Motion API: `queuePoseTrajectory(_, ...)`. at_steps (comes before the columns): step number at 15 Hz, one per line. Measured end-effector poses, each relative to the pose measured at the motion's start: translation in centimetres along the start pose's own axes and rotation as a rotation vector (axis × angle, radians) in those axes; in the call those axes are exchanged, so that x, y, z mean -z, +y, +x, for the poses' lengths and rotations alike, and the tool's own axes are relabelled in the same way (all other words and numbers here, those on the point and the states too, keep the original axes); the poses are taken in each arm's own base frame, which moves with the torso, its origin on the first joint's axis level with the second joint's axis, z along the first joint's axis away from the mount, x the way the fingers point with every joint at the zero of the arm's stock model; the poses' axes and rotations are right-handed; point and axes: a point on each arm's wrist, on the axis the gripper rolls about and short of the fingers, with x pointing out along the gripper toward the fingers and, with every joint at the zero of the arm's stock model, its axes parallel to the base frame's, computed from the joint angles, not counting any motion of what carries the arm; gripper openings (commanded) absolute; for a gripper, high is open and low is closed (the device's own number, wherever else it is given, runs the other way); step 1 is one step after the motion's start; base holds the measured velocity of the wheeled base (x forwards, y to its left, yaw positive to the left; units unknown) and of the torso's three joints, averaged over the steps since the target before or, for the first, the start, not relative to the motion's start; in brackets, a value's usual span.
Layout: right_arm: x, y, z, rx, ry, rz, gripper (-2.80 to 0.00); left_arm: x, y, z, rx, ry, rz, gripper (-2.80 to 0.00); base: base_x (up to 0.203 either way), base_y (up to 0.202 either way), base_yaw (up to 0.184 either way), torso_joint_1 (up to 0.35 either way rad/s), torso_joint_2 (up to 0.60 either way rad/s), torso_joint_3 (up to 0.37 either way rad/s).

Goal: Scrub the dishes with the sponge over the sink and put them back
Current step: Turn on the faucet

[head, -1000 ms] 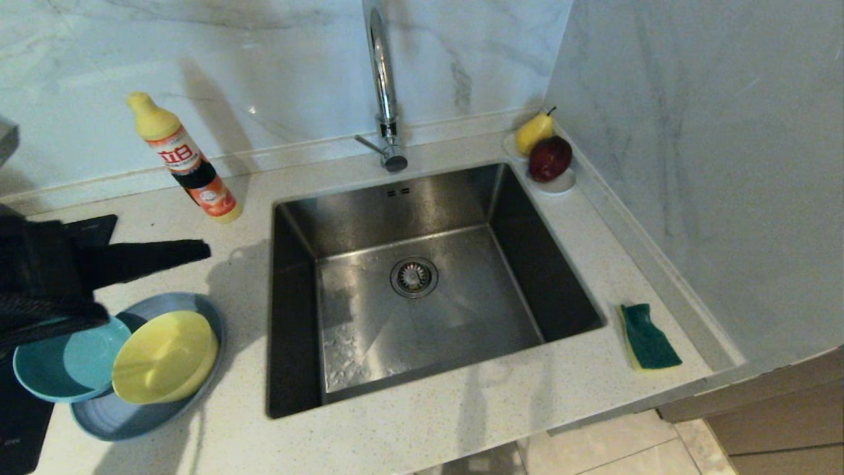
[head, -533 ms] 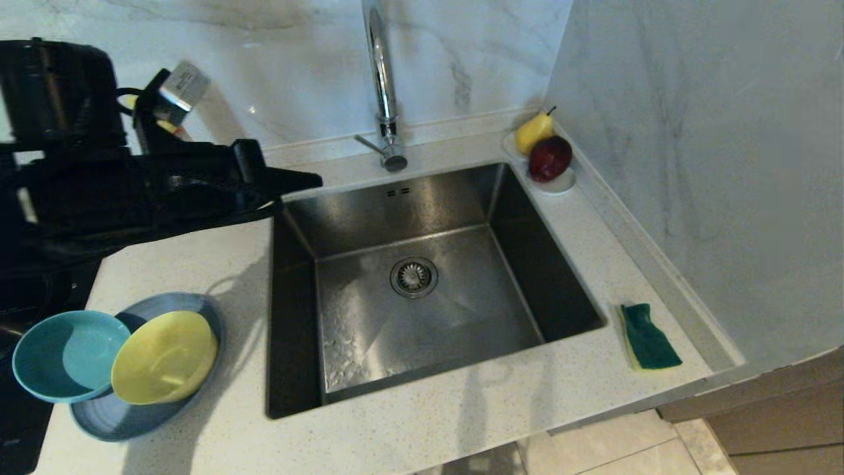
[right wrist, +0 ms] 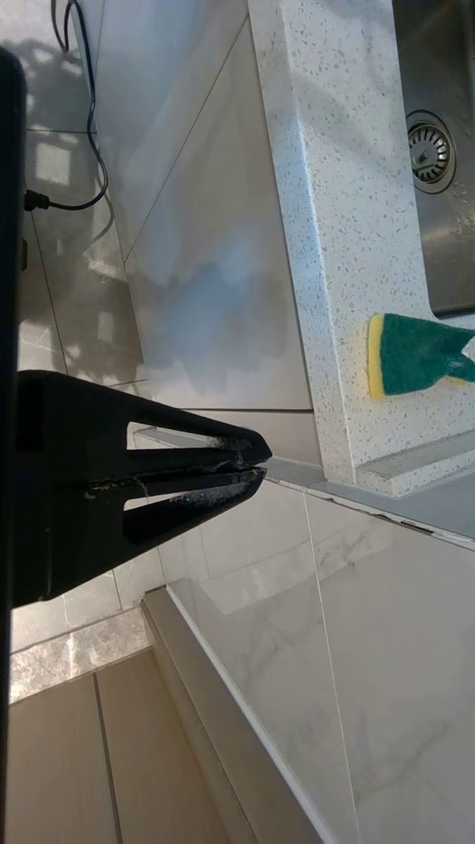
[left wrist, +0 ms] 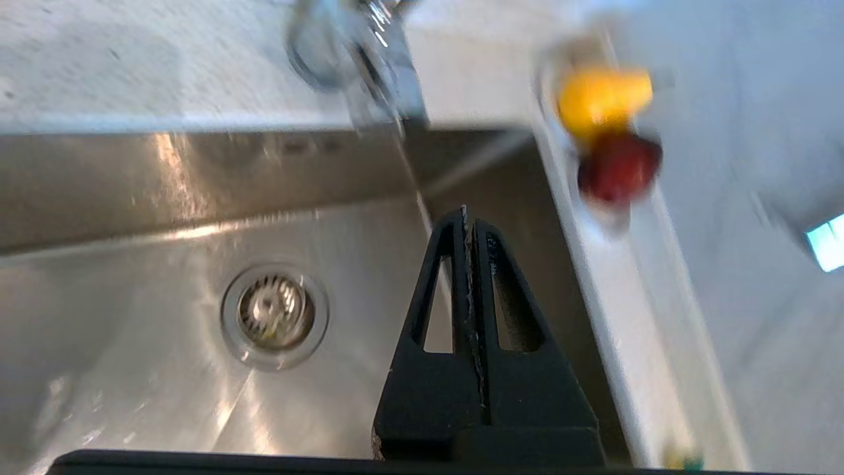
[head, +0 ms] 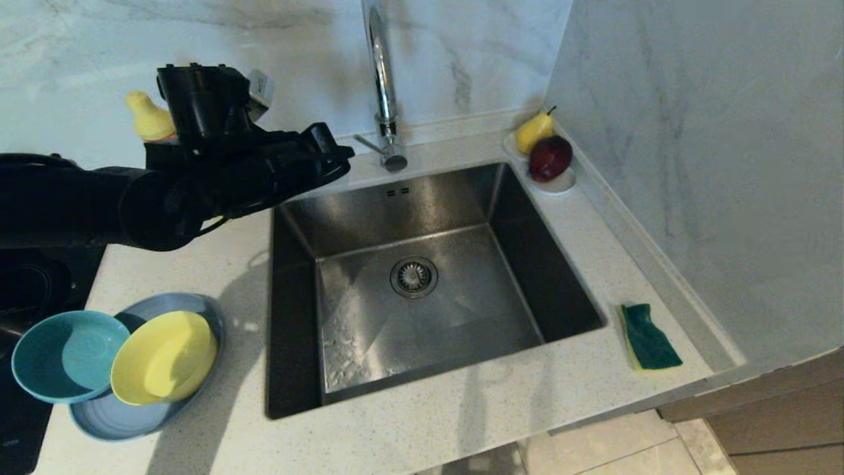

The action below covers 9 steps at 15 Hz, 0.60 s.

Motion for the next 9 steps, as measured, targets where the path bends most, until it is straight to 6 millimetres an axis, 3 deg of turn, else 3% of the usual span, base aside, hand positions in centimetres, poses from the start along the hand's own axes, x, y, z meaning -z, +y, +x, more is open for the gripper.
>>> queuePoseTrajectory(9,0.0,0.0,0.0,0.0,0.0,0.0,-2.8,0.2,2.3,2.8,-0.023,-0.042,-0.058,-2.8,0.0,0.0,0.0,0.0,0.0,0.0)
